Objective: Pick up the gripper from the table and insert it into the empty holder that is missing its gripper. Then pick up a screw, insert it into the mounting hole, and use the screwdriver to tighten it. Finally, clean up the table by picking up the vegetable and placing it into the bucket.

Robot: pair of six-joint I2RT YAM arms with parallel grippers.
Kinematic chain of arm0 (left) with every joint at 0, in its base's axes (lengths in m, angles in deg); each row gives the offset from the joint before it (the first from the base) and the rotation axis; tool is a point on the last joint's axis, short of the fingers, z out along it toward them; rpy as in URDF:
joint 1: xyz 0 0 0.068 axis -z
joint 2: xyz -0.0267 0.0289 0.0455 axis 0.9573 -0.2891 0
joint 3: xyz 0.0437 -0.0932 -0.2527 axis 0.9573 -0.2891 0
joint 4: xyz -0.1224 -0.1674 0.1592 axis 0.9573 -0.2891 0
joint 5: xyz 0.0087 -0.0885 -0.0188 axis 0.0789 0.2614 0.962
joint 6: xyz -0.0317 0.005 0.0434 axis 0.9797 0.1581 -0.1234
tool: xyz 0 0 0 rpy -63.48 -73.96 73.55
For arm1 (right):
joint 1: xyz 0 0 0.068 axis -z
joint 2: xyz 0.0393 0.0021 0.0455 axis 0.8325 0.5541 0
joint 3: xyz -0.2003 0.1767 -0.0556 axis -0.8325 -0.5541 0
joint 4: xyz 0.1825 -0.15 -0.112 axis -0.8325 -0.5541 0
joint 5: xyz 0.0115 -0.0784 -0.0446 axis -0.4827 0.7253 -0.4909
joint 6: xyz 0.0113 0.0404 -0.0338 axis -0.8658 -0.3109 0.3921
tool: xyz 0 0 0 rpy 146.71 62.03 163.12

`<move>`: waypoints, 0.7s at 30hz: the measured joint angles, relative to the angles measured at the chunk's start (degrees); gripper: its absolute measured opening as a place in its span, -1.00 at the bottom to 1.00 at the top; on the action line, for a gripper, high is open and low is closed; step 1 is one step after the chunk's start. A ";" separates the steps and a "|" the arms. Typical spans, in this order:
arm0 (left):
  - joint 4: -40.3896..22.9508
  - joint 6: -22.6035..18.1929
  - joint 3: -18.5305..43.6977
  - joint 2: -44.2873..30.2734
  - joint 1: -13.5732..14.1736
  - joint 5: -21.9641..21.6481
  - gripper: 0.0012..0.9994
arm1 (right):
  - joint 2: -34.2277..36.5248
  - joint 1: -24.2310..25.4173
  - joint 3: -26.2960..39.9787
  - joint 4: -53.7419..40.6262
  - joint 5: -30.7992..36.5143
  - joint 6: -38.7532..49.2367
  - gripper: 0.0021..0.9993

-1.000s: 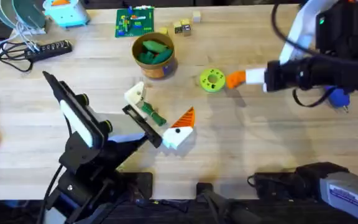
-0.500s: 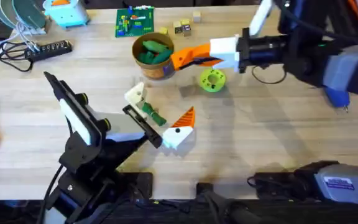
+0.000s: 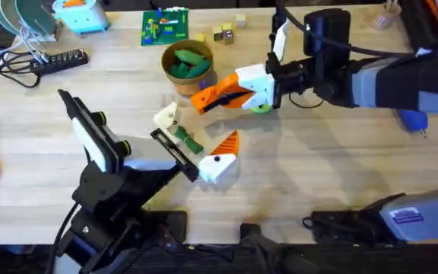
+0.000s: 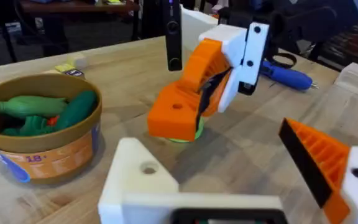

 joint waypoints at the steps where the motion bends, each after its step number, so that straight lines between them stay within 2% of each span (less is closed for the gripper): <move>1: 0.00 0.02 0.00 0.02 0.00 0.02 0.99 | 0.02 -0.05 0.00 0.02 -0.35 -0.35 -0.99; 21: 0.09 0.21 0.00 0.02 -0.01 1.20 0.99 | 3.42 -4.89 1.40 0.35 -1.68 -1.86 -0.99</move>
